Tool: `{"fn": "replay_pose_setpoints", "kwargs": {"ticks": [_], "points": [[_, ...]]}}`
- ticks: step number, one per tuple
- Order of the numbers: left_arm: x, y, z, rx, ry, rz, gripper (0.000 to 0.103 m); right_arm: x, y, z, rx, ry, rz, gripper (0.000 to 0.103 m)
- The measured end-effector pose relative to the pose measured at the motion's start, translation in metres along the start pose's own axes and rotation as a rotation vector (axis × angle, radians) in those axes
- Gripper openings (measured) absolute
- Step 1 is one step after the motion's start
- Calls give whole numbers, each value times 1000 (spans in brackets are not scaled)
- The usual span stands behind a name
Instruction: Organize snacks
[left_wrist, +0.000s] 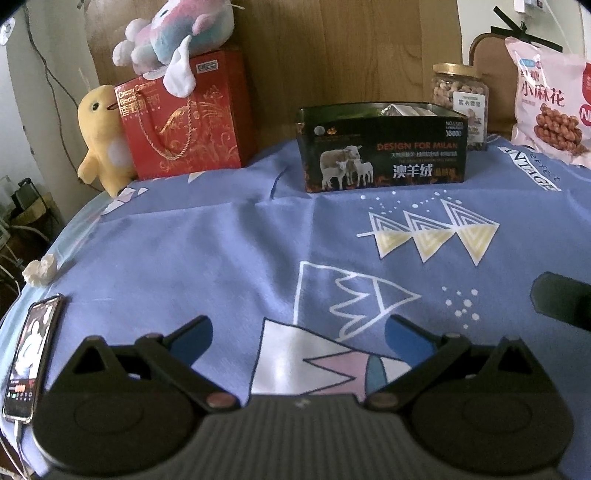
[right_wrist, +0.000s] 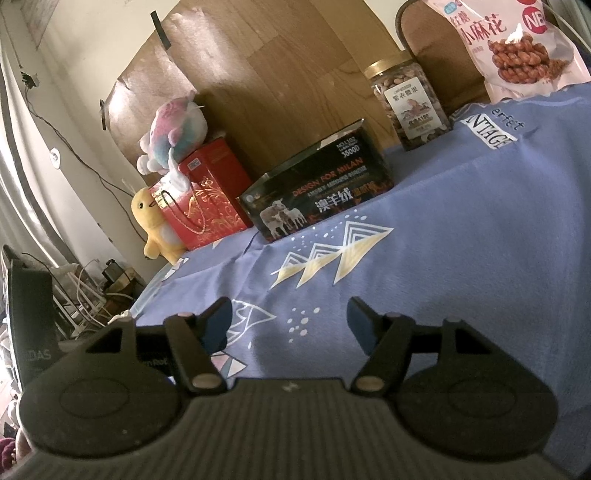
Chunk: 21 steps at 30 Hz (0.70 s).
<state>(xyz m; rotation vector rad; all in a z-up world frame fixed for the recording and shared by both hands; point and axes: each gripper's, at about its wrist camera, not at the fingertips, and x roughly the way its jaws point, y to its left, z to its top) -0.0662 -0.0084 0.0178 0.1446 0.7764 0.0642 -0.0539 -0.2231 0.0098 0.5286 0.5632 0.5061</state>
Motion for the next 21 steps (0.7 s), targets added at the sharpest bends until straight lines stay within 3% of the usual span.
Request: {"fn": "replay_pose_setpoints", "kwargs": {"ticks": [21], "points": [[1,-5,1,16,8,-17,103,1,-1,1,5,-1,-2,71]]}}
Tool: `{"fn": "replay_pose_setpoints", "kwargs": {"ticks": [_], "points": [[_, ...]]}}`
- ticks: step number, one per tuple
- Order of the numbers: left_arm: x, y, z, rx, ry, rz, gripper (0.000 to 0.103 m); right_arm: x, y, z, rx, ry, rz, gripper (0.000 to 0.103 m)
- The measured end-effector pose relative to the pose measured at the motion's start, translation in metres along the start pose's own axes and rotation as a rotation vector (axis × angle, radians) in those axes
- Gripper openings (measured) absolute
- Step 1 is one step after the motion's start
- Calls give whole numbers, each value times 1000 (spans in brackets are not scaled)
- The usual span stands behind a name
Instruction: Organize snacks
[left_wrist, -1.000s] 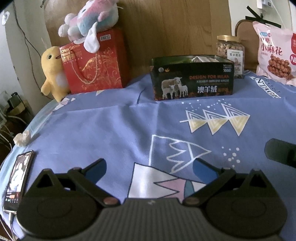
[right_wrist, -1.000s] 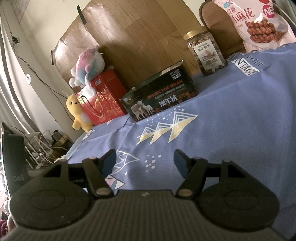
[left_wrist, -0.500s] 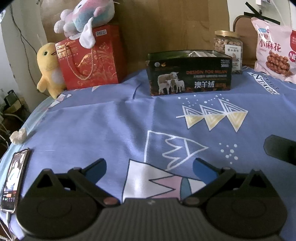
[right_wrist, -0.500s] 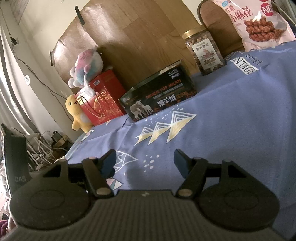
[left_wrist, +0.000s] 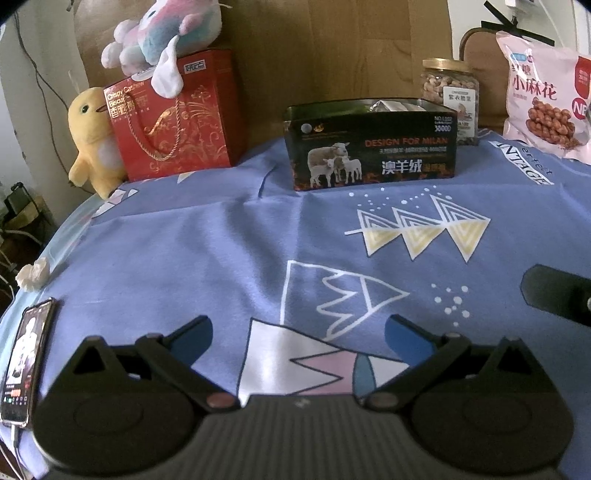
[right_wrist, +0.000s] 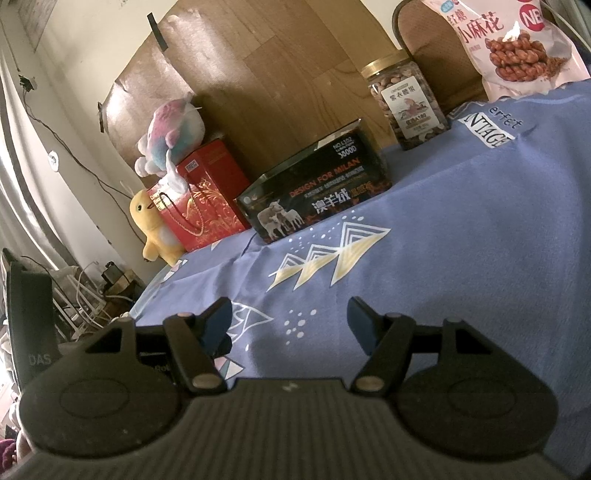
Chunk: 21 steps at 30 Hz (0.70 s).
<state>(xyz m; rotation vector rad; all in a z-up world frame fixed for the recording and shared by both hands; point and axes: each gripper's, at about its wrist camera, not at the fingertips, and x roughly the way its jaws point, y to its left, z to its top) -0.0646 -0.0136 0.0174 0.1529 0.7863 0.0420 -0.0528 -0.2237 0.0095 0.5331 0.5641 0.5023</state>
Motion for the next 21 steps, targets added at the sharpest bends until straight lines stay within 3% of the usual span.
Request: {"fn": "replay_pose_setpoints", "kwargs": {"ticks": [21], "points": [[3,-2,-2,0,16,-12,103,1,-1,-1,7,0,-5,71]]}}
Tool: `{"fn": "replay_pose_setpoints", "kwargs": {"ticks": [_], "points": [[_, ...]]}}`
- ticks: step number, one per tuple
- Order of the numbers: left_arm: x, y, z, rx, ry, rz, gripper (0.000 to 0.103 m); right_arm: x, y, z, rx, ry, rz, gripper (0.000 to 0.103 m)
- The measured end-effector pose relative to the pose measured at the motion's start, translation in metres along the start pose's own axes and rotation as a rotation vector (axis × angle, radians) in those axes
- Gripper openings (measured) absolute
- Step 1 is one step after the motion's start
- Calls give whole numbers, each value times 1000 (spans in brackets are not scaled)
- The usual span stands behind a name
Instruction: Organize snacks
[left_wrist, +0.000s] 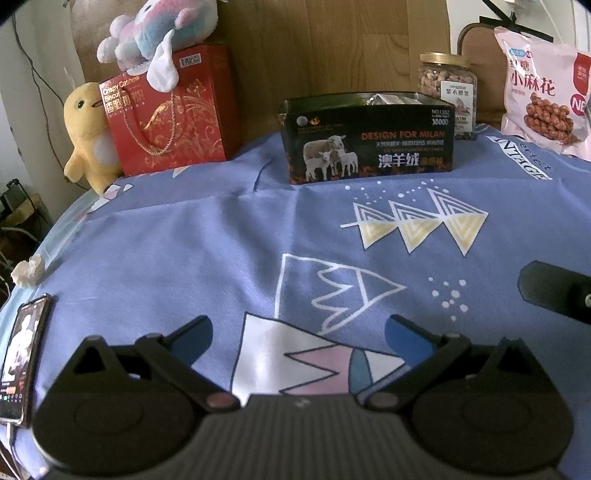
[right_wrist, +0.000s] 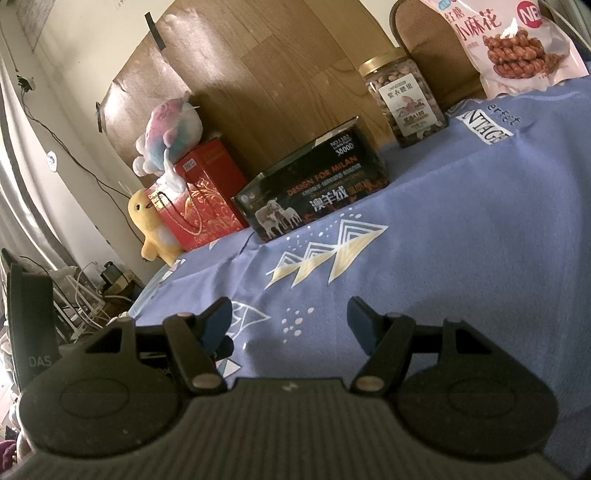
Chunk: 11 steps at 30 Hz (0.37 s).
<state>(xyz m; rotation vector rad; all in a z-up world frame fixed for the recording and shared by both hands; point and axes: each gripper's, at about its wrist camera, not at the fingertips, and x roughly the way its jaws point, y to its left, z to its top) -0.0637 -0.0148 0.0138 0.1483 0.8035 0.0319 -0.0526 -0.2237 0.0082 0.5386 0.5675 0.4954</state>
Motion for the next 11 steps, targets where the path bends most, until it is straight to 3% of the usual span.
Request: {"fn": "replay_pose_setpoints", "kwargs": {"ticks": [6,11], "points": [[0,1,1,0,-2,-19,103,0,0,-1,1,-1,0,71],[-6,1,1,2,-24,-112,103,0,3,-3,-2,-8,-6,71]]}}
